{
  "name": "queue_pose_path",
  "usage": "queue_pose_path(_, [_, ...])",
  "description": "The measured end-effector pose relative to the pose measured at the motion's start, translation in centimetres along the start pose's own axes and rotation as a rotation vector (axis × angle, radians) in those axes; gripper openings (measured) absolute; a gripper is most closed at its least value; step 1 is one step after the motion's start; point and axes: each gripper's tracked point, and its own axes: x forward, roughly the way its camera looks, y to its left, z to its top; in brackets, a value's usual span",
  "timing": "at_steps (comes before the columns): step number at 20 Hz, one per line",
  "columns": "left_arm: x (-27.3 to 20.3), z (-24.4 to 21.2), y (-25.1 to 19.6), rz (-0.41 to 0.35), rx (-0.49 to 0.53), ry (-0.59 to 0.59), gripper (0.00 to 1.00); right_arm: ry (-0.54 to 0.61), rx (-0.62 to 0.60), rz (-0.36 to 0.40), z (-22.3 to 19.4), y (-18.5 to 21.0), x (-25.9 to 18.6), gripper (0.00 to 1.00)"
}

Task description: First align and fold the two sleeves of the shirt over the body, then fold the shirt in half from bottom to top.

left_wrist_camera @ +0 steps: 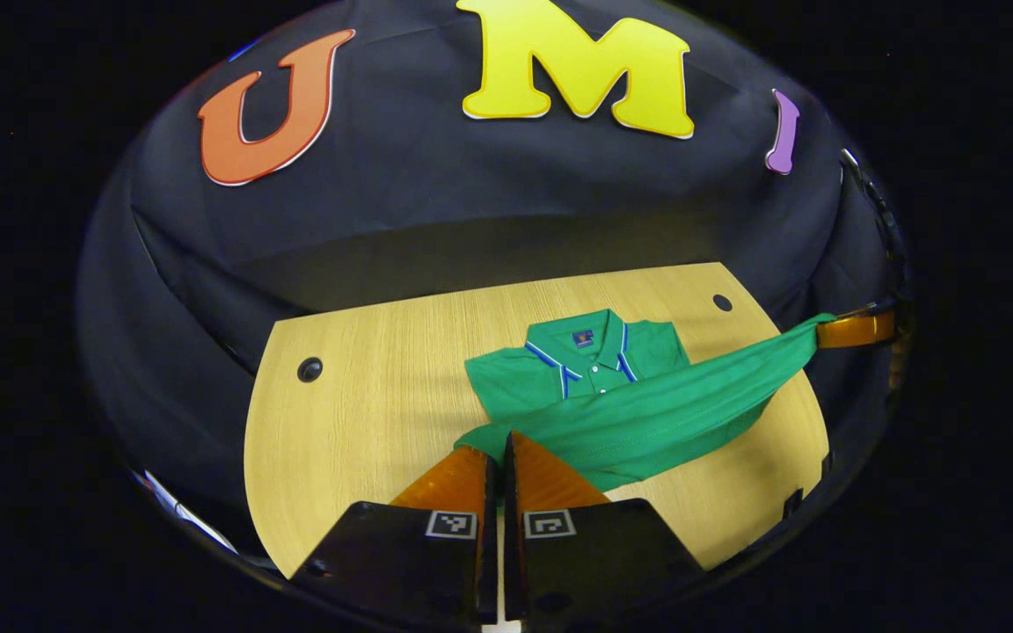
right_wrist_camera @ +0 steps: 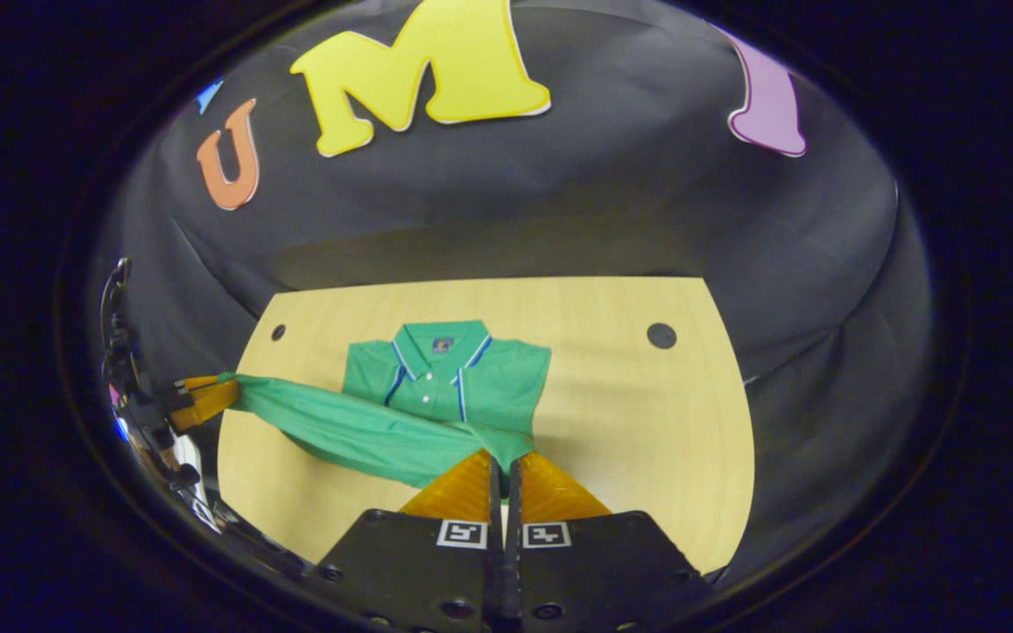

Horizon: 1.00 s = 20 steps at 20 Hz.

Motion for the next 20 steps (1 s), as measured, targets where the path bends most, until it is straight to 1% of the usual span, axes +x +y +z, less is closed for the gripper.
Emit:
queue_pose_path(3, [4.0, 1.7, 0.9, 0.037, 0.045, -0.031, 0.05, -0.037, -0.028, -0.041, 2.7, -0.1, 4.3, 0.0])
queue_pose_path(7, [10.6, 3.0, 2.2, 0.083, 0.069, -0.062, 0.05, -0.013, -0.004, -0.086, 4.8, -0.8, 12.5, 0.0])
queue_pose_path(8, [12.4, 3.3, 2.4, 0.082, 0.069, -0.069, 0.06, -0.008, -0.006, -0.097, 5.0, -1.0, 14.6, 0.0])
queue_pose_path(10, [15.1, 3.0, 2.5, 0.087, 0.079, -0.045, 0.05, 0.006, 0.003, -0.125, 5.2, -1.5, 18.5, 0.0])
queue_pose_path(12, [17.9, 2.9, 2.7, 0.106, 0.123, -0.02, 0.06, 0.009, 0.02, -0.121, 5.4, -1.4, 21.1, 0.01])
queue_pose_path(13, [18.8, 2.5, 3.0, 0.119, 0.14, -0.005, 0.06, 0.01, 0.01, -0.118, 5.3, -1.4, 21.7, 0.04])
queue_pose_path(14, [18.9, 2.2, 3.3, 0.139, 0.143, 0.0, 0.09, 0.009, 0.001, -0.121, 5.3, -1.7, 22.2, 0.11])
queue_pose_path(15, [19.4, 2.3, 2.9, 0.122, 0.123, -0.009, 0.18, 0.008, 0.001, -0.095, 5.4, -1.3, 22.1, 0.32])
queue_pose_path(16, [19.2, 2.5, 2.1, 0.095, 0.091, -0.023, 0.21, 0.003, 0.006, -0.079, 5.3, -1.1, 21.9, 0.53])
queue_pose_path(17, [18.7, 2.8, 1.2, 0.067, 0.06, -0.045, 0.41, 0.003, 0.002, -0.058, 5.4, -0.9, 21.3, 0.67])
queue_pose_path(18, [18.0, 3.2, 0.6, 0.055, 0.041, -0.061, 0.61, 0.001, -0.015, -0.056, 5.2, -1.1, 20.4, 0.87])
queue_pose_path(20, [15.5, 4.7, 0.9, 0.085, 0.03, -0.102, 1.0, -0.029, -0.05, -0.066, 5.9, -1.3, 18.1, 0.97])
